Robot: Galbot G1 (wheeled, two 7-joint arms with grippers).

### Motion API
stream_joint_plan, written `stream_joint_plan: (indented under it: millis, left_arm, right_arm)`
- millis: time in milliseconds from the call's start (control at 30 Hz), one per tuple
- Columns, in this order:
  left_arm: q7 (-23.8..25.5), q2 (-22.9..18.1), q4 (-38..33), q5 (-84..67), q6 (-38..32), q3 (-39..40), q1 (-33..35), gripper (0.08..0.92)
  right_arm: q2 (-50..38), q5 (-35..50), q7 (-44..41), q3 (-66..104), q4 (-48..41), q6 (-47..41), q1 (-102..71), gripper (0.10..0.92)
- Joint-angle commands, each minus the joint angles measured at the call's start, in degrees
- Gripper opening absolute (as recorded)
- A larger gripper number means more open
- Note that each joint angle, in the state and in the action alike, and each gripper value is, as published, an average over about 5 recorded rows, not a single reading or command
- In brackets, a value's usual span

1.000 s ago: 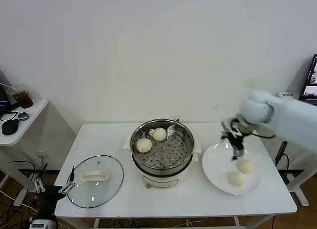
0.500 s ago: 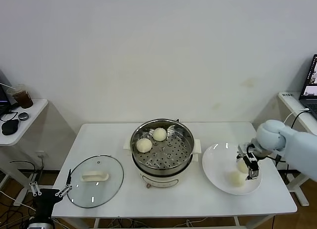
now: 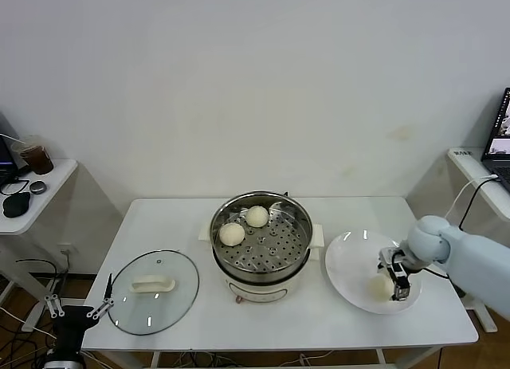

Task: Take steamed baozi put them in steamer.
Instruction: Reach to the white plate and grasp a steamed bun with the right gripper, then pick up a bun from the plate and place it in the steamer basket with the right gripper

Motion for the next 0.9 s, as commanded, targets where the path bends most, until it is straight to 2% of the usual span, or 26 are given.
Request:
stream_joint_plan:
  millis: [33,300,400,667,900]
  left_arm:
    - [-0.03,-0.01,0.08,-0.01,0.02,-0.03,0.02,0.823]
    - [-0.02,-0.19,-0.01,0.0,0.02,0.04,-0.08,0.823]
    - [-0.01,-0.15,-0.15,-0.04,0.04,0.02,-0.06,0.823]
    - [0.07,0.2,-0.73,-0.24,0.18,0.1,-0.3,0.823]
    - [0.1,0.54,-0.86,-0.36,0.15,0.22,-0.49,0.823]
  right_arm:
    - [1.88,-1.02,1.74,3.17,-1.72,-0.17,-3.85,0.741]
    - [1.15,-0.79,0.69,3.08,-1.26,-0.96,-2.17,0.515]
    - [0.6,0.67,0.12,2.32,-0.53,-0.91,-0.04,0.457]
    - [-1.38,8.71,-7.45,-3.02,1.91,1.5,17.86,0.453]
    - [3.14,19.13,-10.12,-10.39,1.93,6.35,38.72,0.453]
